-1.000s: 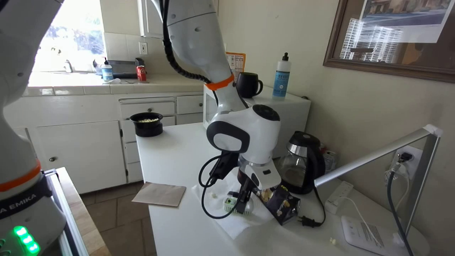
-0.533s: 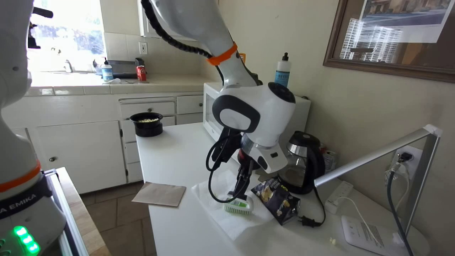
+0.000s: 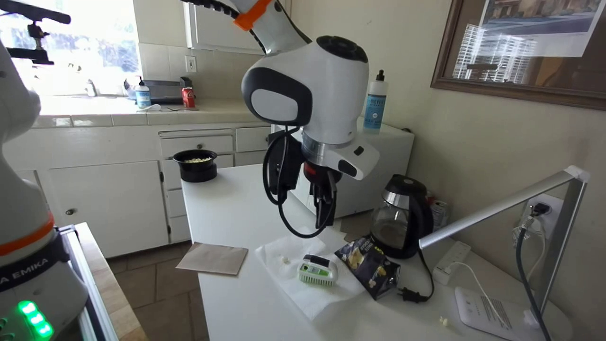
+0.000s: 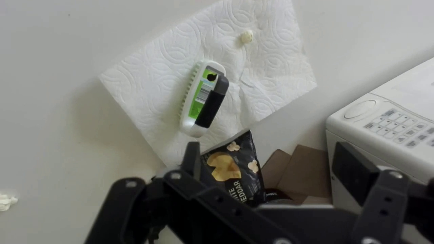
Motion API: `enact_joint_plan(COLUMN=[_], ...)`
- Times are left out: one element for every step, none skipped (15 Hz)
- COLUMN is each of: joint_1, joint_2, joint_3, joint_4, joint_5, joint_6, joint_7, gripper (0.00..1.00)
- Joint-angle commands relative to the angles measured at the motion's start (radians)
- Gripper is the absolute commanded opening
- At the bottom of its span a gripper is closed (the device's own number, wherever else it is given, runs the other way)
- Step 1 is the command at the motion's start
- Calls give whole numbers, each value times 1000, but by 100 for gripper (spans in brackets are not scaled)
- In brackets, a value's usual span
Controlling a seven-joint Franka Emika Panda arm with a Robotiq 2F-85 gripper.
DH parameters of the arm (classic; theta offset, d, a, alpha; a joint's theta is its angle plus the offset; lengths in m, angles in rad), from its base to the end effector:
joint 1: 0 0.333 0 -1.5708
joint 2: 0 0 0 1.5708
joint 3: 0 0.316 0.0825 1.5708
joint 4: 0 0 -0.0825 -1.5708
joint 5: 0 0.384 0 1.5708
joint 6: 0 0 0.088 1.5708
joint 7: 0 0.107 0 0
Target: Use the brush to scrub the right side of the counter.
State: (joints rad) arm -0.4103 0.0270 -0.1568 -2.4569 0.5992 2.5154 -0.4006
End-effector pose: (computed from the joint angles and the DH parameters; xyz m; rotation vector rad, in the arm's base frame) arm 0.4032 -0.2627 0.2883 -2.6837 0.9062 -0.2739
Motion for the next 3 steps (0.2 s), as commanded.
enact_joint_plan(joint_1=[49, 51, 52], joint_2=[-6, -3, 3], joint_3=[-50, -52, -53], joint_4=[0, 2, 6], joint_5=[-2, -1, -1], joint_6=[-3, -4, -4], joint_7=[3, 3, 3], gripper=[100, 100, 100])
